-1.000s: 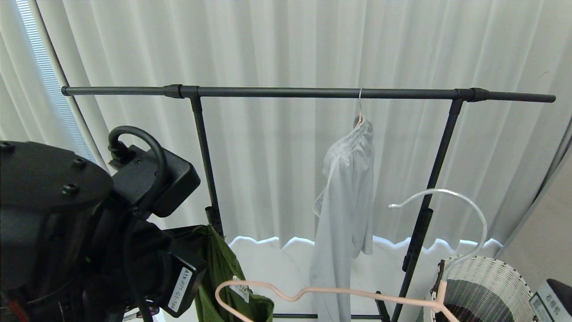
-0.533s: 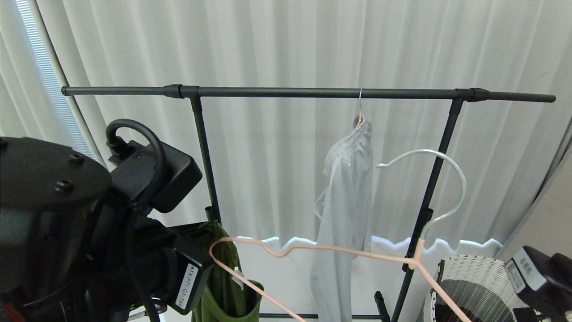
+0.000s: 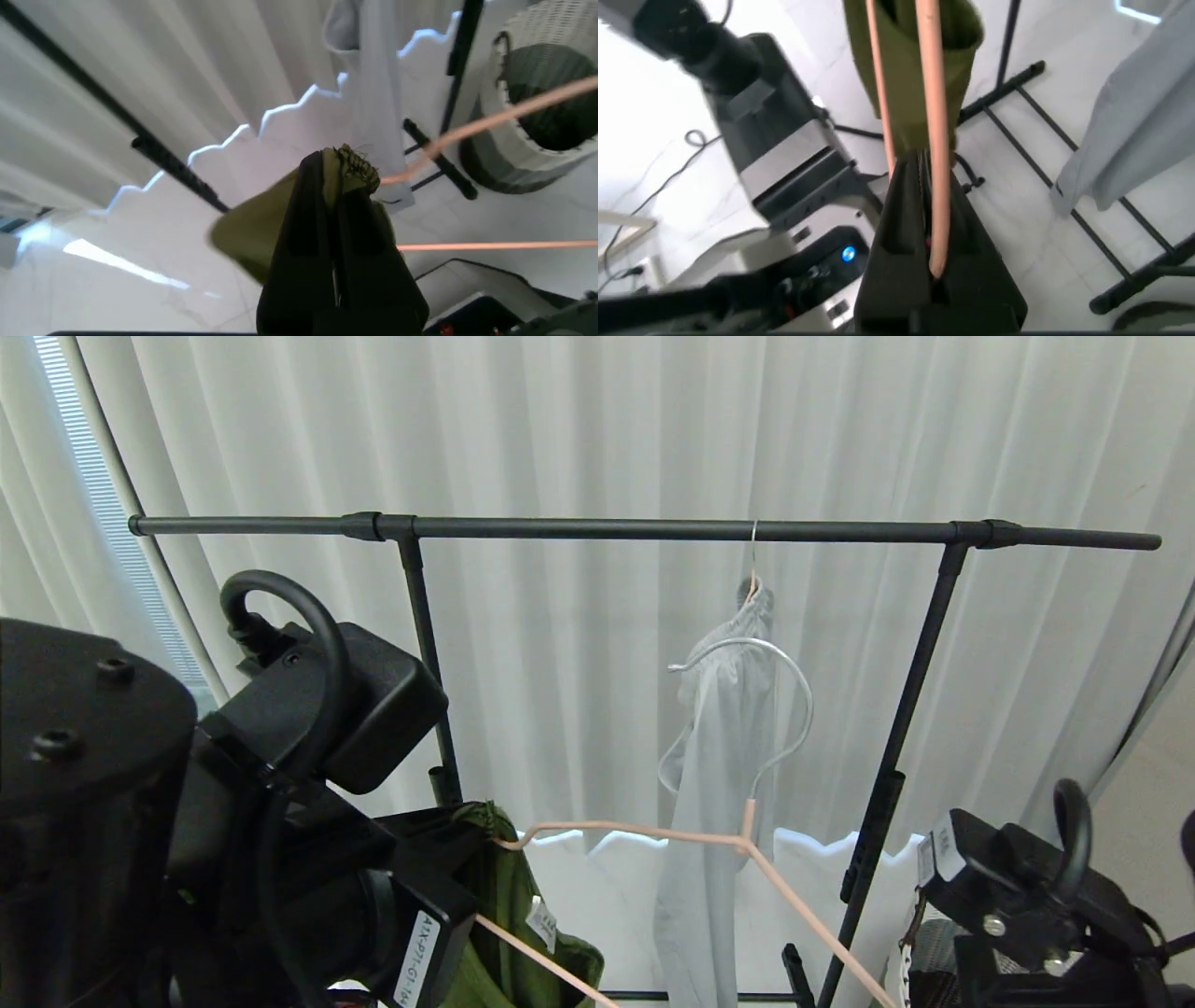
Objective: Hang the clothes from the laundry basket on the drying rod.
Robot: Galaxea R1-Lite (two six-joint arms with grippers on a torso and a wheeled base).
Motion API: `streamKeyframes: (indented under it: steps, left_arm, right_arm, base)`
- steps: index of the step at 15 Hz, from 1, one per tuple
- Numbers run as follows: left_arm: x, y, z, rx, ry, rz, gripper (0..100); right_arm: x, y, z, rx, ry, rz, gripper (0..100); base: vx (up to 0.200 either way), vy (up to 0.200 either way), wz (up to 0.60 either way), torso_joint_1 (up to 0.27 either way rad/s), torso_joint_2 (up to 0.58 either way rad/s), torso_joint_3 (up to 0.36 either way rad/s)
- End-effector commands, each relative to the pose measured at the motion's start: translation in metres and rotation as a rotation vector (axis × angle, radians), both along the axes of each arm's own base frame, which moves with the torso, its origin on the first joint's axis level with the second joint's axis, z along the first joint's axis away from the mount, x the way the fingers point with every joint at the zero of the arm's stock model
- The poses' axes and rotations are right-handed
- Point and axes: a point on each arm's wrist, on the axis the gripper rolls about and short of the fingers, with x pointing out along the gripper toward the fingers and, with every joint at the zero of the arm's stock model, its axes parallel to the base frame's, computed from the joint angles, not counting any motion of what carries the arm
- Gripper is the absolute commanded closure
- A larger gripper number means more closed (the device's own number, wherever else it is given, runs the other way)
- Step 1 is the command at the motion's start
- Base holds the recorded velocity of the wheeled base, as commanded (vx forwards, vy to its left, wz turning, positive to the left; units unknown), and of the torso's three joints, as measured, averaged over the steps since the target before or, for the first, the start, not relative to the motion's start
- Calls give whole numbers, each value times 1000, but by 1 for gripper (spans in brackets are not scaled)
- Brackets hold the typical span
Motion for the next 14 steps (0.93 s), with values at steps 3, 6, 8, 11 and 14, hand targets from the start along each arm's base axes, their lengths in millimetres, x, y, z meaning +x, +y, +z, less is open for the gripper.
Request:
streamKeyframes:
  steps: [3, 6, 8, 11, 14]
  left_arm:
    - [0, -10, 2, -62, 1, -10, 100]
    - [1, -28, 12, -197, 44, 27, 100]
    - [5, -27, 12, -200, 32, 70, 100]
    - [17, -18, 11, -191, 18, 149, 100]
    - [41, -4, 7, -134, -9, 275, 100]
  right_arm:
    - [13, 24, -19, -73, 2, -64, 100]
    - [12, 30, -21, -71, 31, -74, 100]
    - [11, 27, -20, -70, 35, -120, 100]
    - [10, 22, -18, -70, 33, -213, 100]
    - [1, -1, -6, -82, 12, -258, 100]
  base:
    - [0, 0, 0, 0, 0, 0]
    - [0, 0, 0, 0, 0, 0]
    - [0, 0, 0, 0, 0, 0]
    - [0, 0, 0, 0, 0, 0]
    - [0, 0, 0, 0, 0, 0]
